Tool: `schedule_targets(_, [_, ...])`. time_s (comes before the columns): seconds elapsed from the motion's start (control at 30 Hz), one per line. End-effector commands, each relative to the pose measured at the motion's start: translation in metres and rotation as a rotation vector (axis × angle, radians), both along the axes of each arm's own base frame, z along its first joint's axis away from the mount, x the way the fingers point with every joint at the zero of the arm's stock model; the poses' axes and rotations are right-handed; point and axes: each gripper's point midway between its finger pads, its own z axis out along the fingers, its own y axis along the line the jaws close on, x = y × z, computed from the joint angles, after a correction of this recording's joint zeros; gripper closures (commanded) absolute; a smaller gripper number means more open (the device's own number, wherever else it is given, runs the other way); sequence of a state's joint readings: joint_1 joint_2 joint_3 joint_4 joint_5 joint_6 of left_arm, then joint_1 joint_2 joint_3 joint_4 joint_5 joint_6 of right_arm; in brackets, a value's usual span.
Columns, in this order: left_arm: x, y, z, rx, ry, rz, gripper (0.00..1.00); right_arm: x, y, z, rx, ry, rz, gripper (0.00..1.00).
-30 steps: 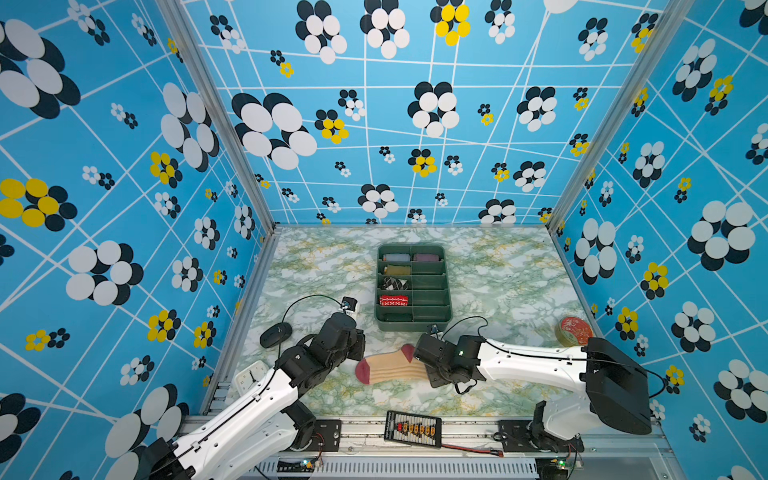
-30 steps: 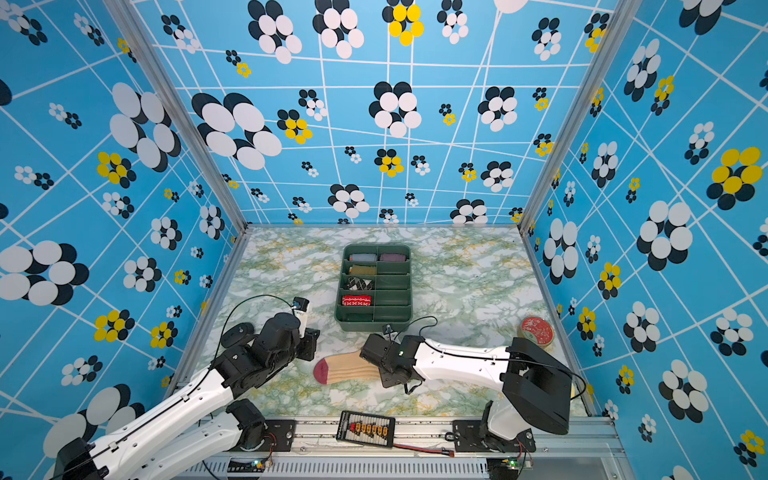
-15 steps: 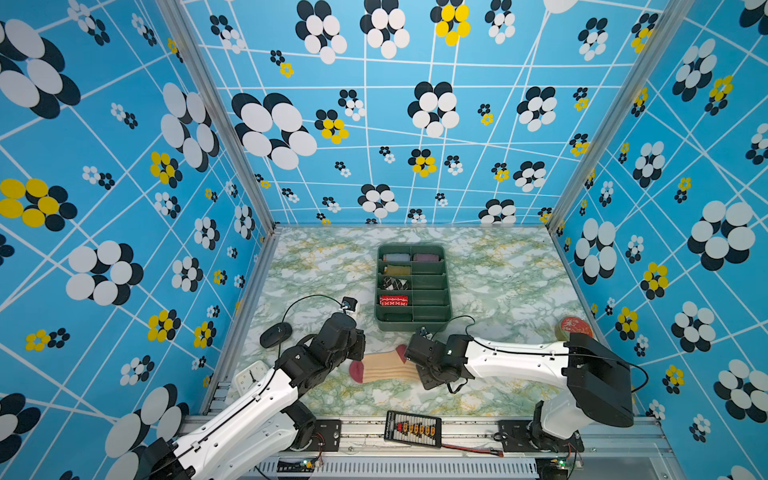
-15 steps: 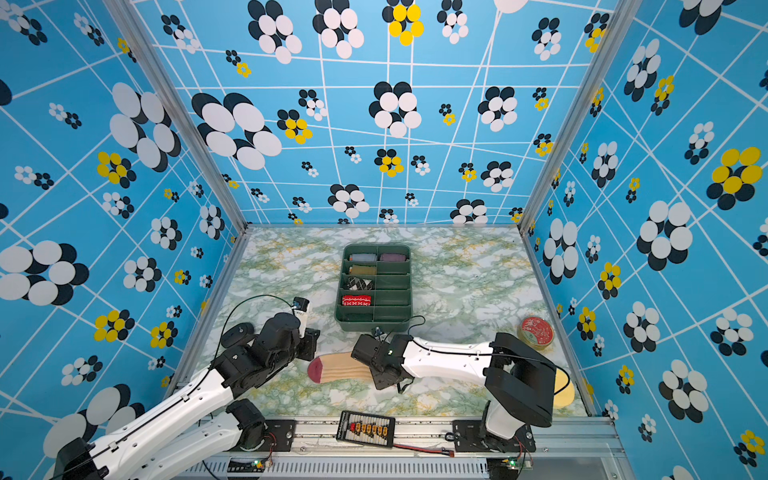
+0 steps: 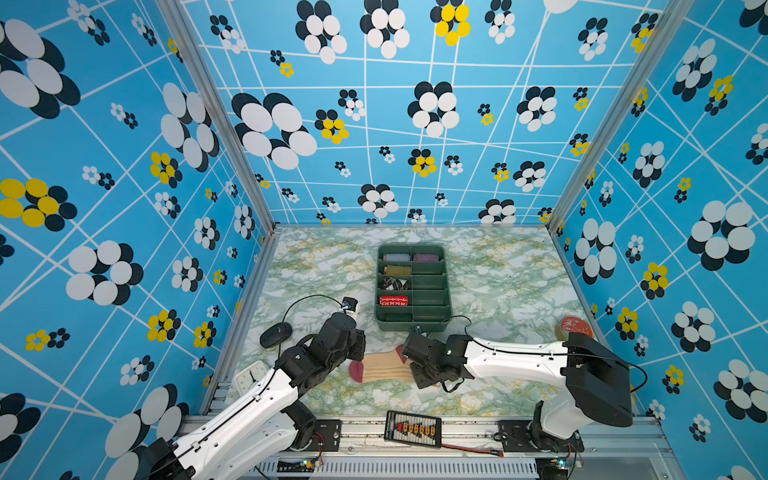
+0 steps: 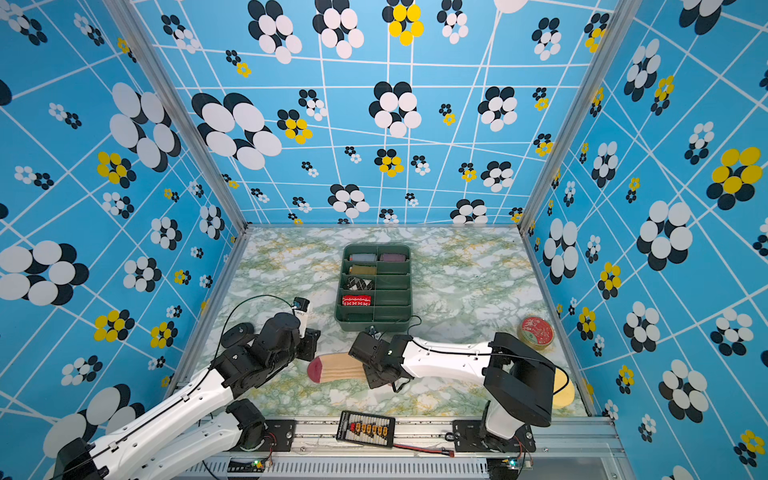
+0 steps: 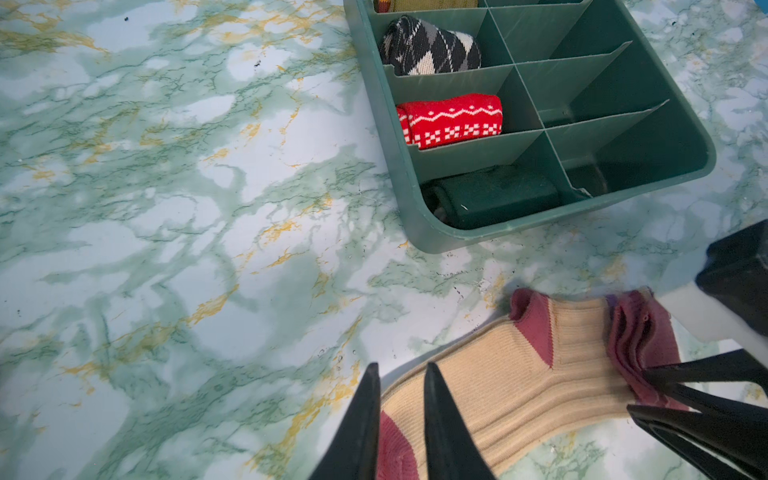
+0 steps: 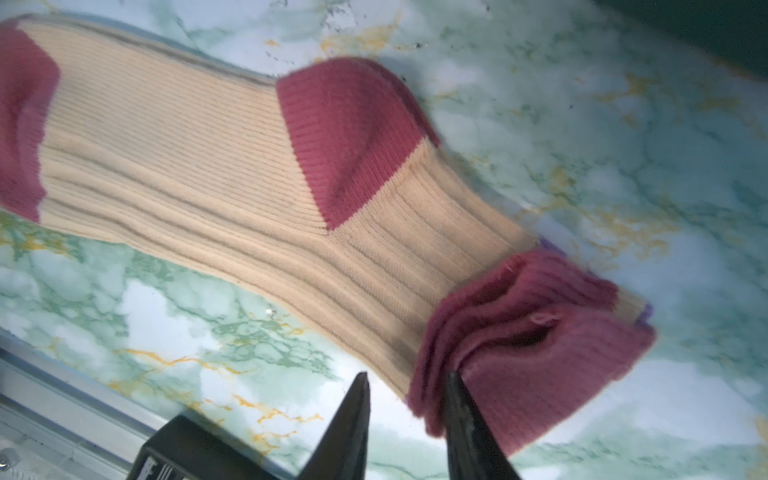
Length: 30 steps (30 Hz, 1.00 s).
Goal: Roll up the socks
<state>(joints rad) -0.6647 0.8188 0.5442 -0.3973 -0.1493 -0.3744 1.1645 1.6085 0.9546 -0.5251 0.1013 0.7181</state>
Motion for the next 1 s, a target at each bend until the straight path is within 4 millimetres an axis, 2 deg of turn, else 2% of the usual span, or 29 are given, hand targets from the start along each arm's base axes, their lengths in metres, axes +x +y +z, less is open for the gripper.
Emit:
schedule_targets(0.0, [-0.003, 0.003, -0.006, 0.007, 0.023, 0.004, 0.78, -0.004, 0.002, 0.000, 0.038, 0.018, 0.009, 0.65])
schedule_targets(0.17, [-0.003, 0.003, -0.006, 0.007, 0.025, 0.003, 0.78, 0.001, 0.000, 0.007, 0.090, 0.028, -0.004, 0.63])
schedule_targets(0.27, [-0.002, 0.003, -0.004, 0.009, 0.021, -0.001, 0.78, 0.005, 0.008, 0.032, 0.217, 0.010, 0.003, 0.63])
schedule_targets(0.33, [-0.001, 0.002, -0.002, 0.008, 0.016, -0.005, 0.79, 0.010, 0.013, 0.056, 0.349, -0.011, -0.007, 0.61])
schedule_targets(0.43, [-0.001, -0.003, 0.003, -0.003, 0.007, -0.029, 0.84, 0.019, 0.003, 0.084, 0.464, -0.058, -0.052, 0.58])
schedule_targets(0.5, [-0.001, -0.008, 0.008, -0.016, -0.003, -0.048, 0.88, 0.025, -0.016, 0.089, 0.456, -0.071, -0.103, 0.58])
schedule_targets(0.63, [-0.006, -0.029, 0.023, -0.029, -0.056, -0.139, 0.96, 0.033, -0.072, 0.073, 0.303, -0.072, -0.257, 0.63])
schedule_targets(0.73, [-0.013, -0.050, 0.033, -0.032, -0.088, -0.223, 0.96, 0.031, -0.095, 0.056, 0.245, -0.042, -0.331, 0.69])
schedule_targets(0.87, [-0.030, -0.086, 0.038, -0.029, -0.085, -0.361, 0.96, 0.029, -0.095, 0.041, 0.261, -0.005, -0.353, 0.74])
schedule_targets(0.97, [-0.048, -0.120, 0.035, -0.009, -0.064, -0.484, 0.96, 0.030, -0.087, 0.038, 0.299, 0.004, -0.342, 0.76])
